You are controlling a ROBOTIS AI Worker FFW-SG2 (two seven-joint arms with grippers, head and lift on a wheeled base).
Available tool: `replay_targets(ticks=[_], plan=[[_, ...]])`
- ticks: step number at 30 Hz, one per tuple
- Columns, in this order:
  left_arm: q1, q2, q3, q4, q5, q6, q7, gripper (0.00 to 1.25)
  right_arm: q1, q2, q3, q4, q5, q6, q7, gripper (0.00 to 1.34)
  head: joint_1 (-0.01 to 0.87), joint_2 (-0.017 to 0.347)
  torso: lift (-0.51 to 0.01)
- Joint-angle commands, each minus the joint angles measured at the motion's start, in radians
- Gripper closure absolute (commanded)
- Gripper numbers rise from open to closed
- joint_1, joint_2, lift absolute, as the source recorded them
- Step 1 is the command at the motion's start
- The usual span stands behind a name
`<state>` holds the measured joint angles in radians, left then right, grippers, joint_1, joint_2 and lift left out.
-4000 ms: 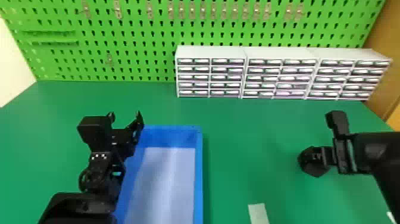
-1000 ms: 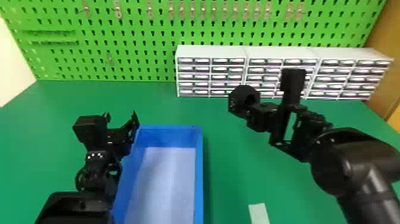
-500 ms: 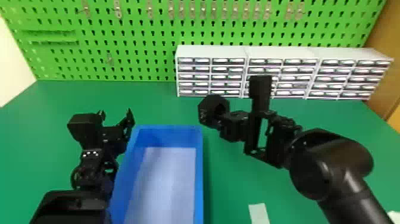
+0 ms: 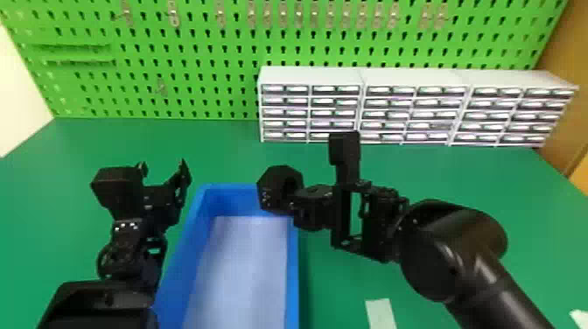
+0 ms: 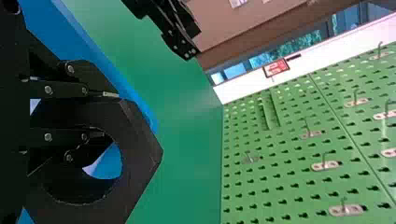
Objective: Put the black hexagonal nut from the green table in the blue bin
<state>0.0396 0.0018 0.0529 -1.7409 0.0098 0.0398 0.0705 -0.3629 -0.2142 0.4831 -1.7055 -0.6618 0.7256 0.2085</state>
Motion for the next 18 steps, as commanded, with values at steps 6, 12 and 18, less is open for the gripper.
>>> replay_targets(ticks=[6, 12, 18], plan=[[0.0, 0.0, 0.005, 0.0, -0.005, 0.0, 0.0, 0.52, -0.021, -0.01, 0.066, 0.023, -0.05, 0.014, -0.001, 1.17, 0.657, 0.057, -0.095], [0.0, 0.001, 0.005, 0.0, -0.005, 0.0, 0.0, 0.52, -0.037, -0.014, 0.114, 0.038, -0.081, 0.021, -0.001, 1.17, 0.657, 0.057, -0.095], [-0.003, 0.001, 0.004, -0.002, -0.005, 0.0, 0.0, 0.52, -0.045, -0.016, 0.147, 0.066, -0.117, 0.04, -0.001, 1.17, 0.657, 0.057, -0.095]])
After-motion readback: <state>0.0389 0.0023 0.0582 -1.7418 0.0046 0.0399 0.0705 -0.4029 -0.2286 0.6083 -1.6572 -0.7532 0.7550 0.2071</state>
